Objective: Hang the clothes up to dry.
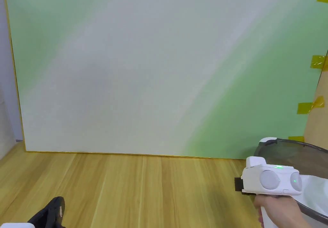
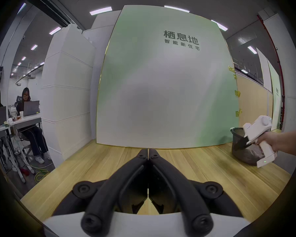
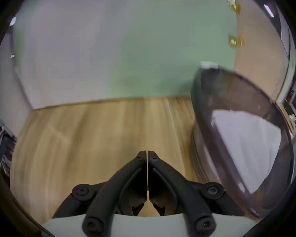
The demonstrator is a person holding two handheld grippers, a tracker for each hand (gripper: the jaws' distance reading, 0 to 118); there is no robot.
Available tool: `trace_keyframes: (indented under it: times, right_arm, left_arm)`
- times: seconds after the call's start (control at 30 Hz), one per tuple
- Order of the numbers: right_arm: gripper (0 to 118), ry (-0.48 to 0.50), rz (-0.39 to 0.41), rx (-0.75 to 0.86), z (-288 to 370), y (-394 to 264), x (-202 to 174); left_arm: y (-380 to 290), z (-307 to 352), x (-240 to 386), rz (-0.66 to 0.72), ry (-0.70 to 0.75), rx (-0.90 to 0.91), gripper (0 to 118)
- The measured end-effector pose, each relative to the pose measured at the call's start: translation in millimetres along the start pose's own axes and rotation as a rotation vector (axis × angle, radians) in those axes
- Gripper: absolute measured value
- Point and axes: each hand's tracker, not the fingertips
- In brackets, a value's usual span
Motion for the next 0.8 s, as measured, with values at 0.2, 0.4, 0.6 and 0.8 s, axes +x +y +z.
trace_keyframes:
  times: [0.2,0.4,0.6,0.8]
  right_arm:
    - [0,0.118,0.113,0.415,126,-27,-26]
    - [0,0.073,0.116,0.598,190,-75,-43]
    - [0,0.075,0.080,0.658,209,-106,-55]
    - [0,0.093,0.074,0.643,208,-111,-61]
  left_arm:
    - [22,-9,2,-0.020,0.004,0.014,2]
    - [37,-8,14,-0.027,0.013,0.066,2]
    - [26,4,25,-0.009,-0.016,0.048,2]
    - [23,6,35,-0.001,-0.045,0.033,2]
